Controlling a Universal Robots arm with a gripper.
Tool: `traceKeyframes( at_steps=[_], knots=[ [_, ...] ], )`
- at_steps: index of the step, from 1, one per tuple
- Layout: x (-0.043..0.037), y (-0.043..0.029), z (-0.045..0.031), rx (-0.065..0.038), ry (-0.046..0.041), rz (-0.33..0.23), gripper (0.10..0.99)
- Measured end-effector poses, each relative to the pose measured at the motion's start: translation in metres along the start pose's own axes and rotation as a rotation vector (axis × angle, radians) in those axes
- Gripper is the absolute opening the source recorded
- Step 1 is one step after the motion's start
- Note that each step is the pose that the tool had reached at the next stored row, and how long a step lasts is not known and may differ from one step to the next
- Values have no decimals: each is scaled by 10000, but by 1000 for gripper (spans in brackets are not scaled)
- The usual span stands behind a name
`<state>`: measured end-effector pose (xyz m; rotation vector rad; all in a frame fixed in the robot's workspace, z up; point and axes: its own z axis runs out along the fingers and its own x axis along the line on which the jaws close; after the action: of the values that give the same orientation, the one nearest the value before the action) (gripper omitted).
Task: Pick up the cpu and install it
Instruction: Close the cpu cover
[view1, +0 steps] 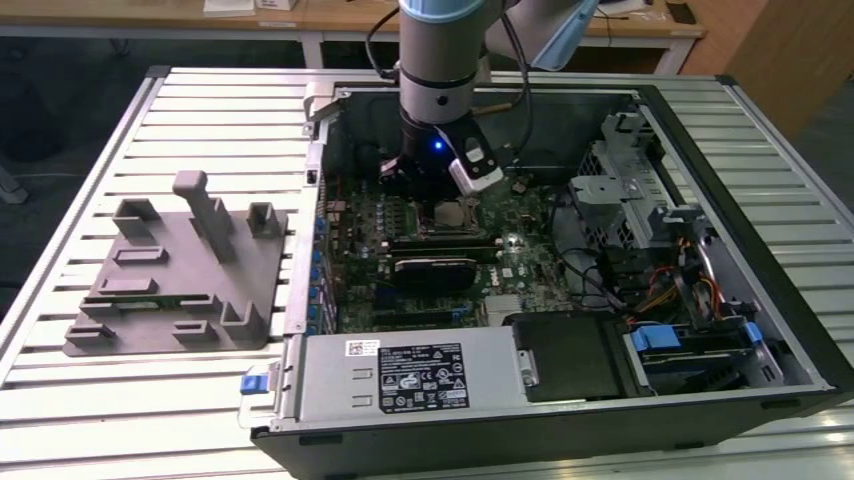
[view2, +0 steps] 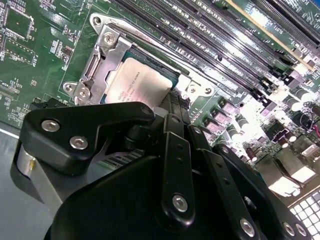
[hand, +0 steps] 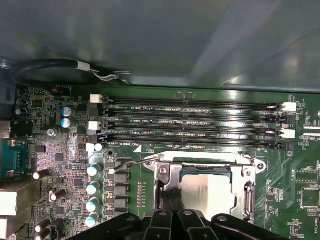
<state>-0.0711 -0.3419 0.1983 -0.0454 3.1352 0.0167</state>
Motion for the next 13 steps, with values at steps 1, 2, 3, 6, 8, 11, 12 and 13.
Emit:
traceKeyframes(
  at_steps=[1,2,3,6,8,11,12,13],
  knots=[
    [0,0,3,2,2,0,106],
    [1,-1,6,4,3,0,106],
    [1,-1,7,4,3,0,106],
    [0,0,9,0,0,0,106],
    [0,0,8,-2,-2,0,106],
    [-1,2,-16,-11,-7,0,106],
    [-1,1,-32,-4,-2,0,106],
    [-1,1,-48,-3,-2,0,106]
  ],
)
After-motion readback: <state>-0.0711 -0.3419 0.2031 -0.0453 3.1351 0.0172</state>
